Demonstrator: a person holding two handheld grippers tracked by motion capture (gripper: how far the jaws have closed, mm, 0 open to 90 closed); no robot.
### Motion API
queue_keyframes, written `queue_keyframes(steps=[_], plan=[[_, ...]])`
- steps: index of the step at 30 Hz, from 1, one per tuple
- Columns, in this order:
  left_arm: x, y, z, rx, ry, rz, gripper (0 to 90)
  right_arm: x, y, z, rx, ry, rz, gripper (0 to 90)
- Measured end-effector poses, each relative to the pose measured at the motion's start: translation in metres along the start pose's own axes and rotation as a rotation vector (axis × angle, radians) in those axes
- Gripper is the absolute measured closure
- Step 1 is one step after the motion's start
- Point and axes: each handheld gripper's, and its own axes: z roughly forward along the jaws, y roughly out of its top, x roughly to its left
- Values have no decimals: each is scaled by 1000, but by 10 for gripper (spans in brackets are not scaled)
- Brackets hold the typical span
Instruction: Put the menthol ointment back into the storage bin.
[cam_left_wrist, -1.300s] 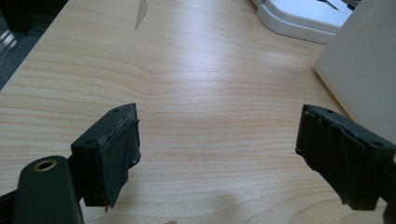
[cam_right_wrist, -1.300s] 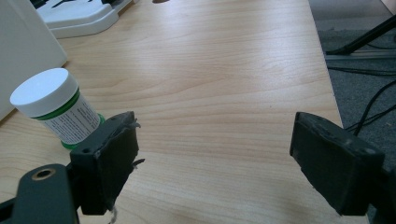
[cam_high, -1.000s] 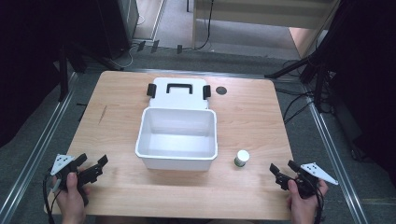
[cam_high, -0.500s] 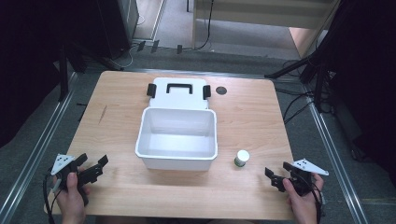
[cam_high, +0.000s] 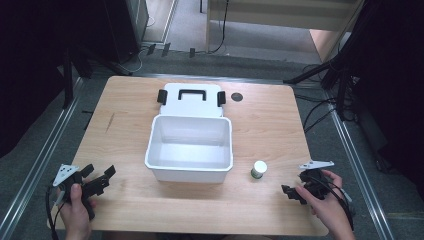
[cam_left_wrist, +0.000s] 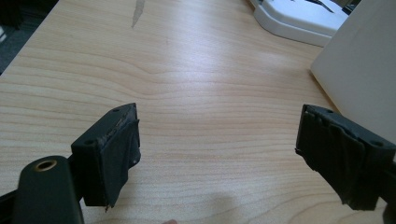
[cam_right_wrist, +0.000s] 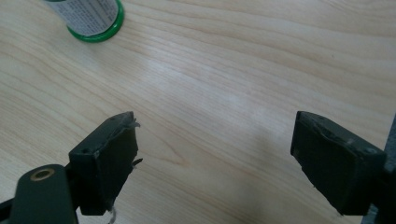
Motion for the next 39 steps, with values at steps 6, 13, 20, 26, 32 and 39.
queue_keyframes(steps=[6,13,20,26,32,39], plan=[[0,0,1,0,-2,-3,144,12,24,5,221,28,-77,151],[0,0,1,3,-1,-3,144,27,37,17,486,32,-184,148],[0,0,1,2,-7,6,144,41,51,16,552,58,-268,161],[0,0,1,3,-8,3,144,45,65,15,549,74,-318,254],[0,0,1,1,-12,5,144,44,79,18,496,81,-284,293],[0,0,1,3,-13,4,144,47,102,22,426,68,-249,327]])
